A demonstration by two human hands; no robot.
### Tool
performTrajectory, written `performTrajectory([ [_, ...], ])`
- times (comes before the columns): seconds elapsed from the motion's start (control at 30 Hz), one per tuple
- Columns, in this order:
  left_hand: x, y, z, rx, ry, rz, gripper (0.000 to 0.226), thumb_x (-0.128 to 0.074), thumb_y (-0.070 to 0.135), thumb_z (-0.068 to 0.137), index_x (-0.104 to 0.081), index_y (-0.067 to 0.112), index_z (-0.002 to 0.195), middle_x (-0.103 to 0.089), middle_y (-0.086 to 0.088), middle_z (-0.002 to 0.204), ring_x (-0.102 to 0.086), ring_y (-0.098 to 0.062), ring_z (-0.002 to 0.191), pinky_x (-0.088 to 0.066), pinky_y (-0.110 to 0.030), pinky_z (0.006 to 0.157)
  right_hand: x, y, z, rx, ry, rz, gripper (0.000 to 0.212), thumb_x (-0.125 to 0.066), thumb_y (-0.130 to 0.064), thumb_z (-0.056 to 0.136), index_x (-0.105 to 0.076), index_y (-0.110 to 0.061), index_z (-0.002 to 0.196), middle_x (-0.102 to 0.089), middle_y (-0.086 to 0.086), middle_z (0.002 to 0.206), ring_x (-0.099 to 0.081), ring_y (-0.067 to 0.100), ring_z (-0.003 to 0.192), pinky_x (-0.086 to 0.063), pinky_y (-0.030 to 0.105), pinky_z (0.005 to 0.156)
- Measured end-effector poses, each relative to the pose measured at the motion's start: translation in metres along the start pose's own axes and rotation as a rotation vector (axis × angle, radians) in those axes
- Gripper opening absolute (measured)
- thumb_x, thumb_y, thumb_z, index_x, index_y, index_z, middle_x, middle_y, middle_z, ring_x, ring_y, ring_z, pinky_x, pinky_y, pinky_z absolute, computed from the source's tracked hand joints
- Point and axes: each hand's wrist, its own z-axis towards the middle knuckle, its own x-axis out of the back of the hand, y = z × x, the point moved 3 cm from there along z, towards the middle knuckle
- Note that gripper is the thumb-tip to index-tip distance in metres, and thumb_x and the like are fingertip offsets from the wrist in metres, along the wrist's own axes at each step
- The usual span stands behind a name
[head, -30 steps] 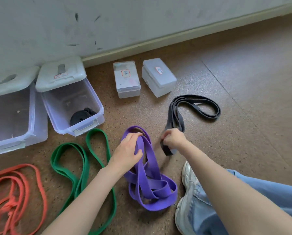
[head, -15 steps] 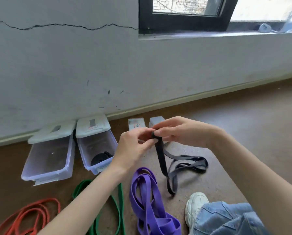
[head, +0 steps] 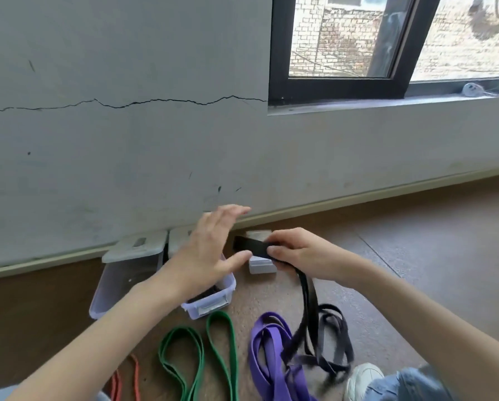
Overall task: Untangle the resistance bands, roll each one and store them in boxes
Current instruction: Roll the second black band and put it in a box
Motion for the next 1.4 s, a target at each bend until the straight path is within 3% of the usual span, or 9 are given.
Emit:
performTrajectory([
  [0.17, -0.020, -0.003, -0.010, -0.091, -0.250, 0.176, 0.026, -0.042, 0.033, 0.097, -0.049, 0.018, 0.117, -0.055, 0.004, 0.110, -0.054, -0.016, 0.101, -0.040, -0.028, 0.085, -0.006, 0.007, 0.004, 0.026, -0.162, -0.009, 0.010, -0.051, -0.019, 0.094, -0.061, -0.019, 0.094, -0.050, -0.008, 0.070, -0.044, 0.006, 0.063, -0.034, 0.015, 0.059],
  [0.3, -0.026, -0.007, -0.001, -0.061, -0.316, -0.048, 0.024, -0.043, 0.036, 0.096, -0.051, 0.013, 0.098, -0.052, 0.009, 0.084, -0.051, -0.010, 0.079, -0.039, -0.022, 0.070, -0.003, 0.019, 0.015, 0.103, -0.143, -0.268, 0.016, -0.066, -0.023, 0.085, -0.054, -0.032, 0.087, -0.055, -0.010, 0.075, -0.048, 0.002, 0.066, -0.039, 0.024, 0.064],
  [0.57, -0.026, -0.022, -0.001, 0.263, -0.151, -0.749, 0.029, -0.036, 0.039, 0.094, -0.057, 0.020, 0.089, -0.053, 0.010, 0.068, -0.051, -0.004, 0.064, -0.044, -0.021, 0.066, 0.003, 0.004, 0.026, 0.292, 0.118, 0.054, 0.021, -0.070, -0.004, 0.079, -0.060, -0.017, 0.092, -0.064, 0.004, 0.079, -0.059, 0.005, 0.063, -0.045, 0.013, 0.062],
  [0.73, -0.021, -0.021, 0.001, 0.129, -0.088, -0.513, 0.013, -0.053, 0.036, 0.087, -0.054, 0.040, 0.099, -0.056, 0.014, 0.096, -0.056, 0.004, 0.088, -0.042, -0.008, 0.077, 0.004, 0.001, 0.018, 0.365, 0.241, -0.305, 0.018, -0.071, -0.011, 0.079, -0.065, -0.019, 0.093, -0.062, -0.011, 0.073, -0.054, -0.008, 0.062, -0.039, 0.009, 0.060],
  [0.97, -0.020, 0.000, 0.008, 0.026, -0.071, -0.330, 0.021, -0.042, 0.038, 0.094, -0.050, 0.021, 0.084, -0.047, 0.009, 0.064, -0.042, -0.002, 0.056, -0.035, -0.016, 0.057, 0.002, 0.030, 0.021, 0.129, 0.165, -0.172, 0.020, -0.062, -0.009, 0.084, -0.047, -0.019, 0.094, -0.062, -0.003, 0.083, -0.057, -0.002, 0.068, -0.045, 0.019, 0.064],
  [1.07, -0.003, -0.010, 0.015, 0.139, 0.061, -0.540, 0.028, -0.040, 0.049, 0.083, -0.050, 0.022, 0.084, -0.047, 0.007, 0.068, -0.046, 0.001, 0.059, -0.038, -0.012, 0.061, -0.003, 0.062, 0.023, -0.109, -0.055, -0.394, 0.002, -0.055, -0.009, 0.089, -0.056, -0.010, 0.087, -0.063, 0.008, 0.089, -0.061, 0.022, 0.086, -0.049, 0.028, 0.078],
  [1.17, 0.011, -0.041, 0.015, 0.234, 0.085, -0.384, 0.022, -0.044, 0.037, 0.092, -0.050, 0.017, 0.086, -0.047, 0.002, 0.072, -0.047, -0.011, 0.067, -0.037, -0.023, 0.066, 0.003, 0.075, 0.021, -0.223, 0.002, -0.439, 0.020, -0.045, -0.012, 0.094, -0.044, -0.018, 0.075, -0.052, -0.001, 0.074, -0.051, 0.012, 0.065, -0.039, 0.013, 0.053],
  [1.3, -0.006, -0.076, -0.002, 0.328, -0.416, 0.182, 0.047, -0.054, 0.035, 0.092, -0.041, 0.012, 0.131, -0.052, -0.009, 0.128, -0.047, -0.023, 0.120, -0.038, -0.028, 0.095, 0.019, 0.051, 0.023, -0.025, 0.207, -0.443, 0.007, -0.051, -0.012, 0.091, -0.050, -0.017, 0.087, -0.047, -0.011, 0.069, -0.044, 0.000, 0.057, -0.038, 0.007, 0.049],
  [1.4, -0.027, -0.050, -0.005, 0.255, -0.481, -0.064, 0.091, -0.069, 0.047, 0.077, -0.017, 0.022, 0.147, -0.028, 0.009, 0.150, -0.025, 0.001, 0.131, -0.022, -0.015, 0.104, 0.004, 0.030, 0.028, 0.103, 0.128, -0.522, 0.009, -0.059, -0.010, 0.085, -0.063, -0.014, 0.092, -0.046, -0.018, 0.067, -0.044, -0.003, 0.060, -0.035, 0.007, 0.051],
])
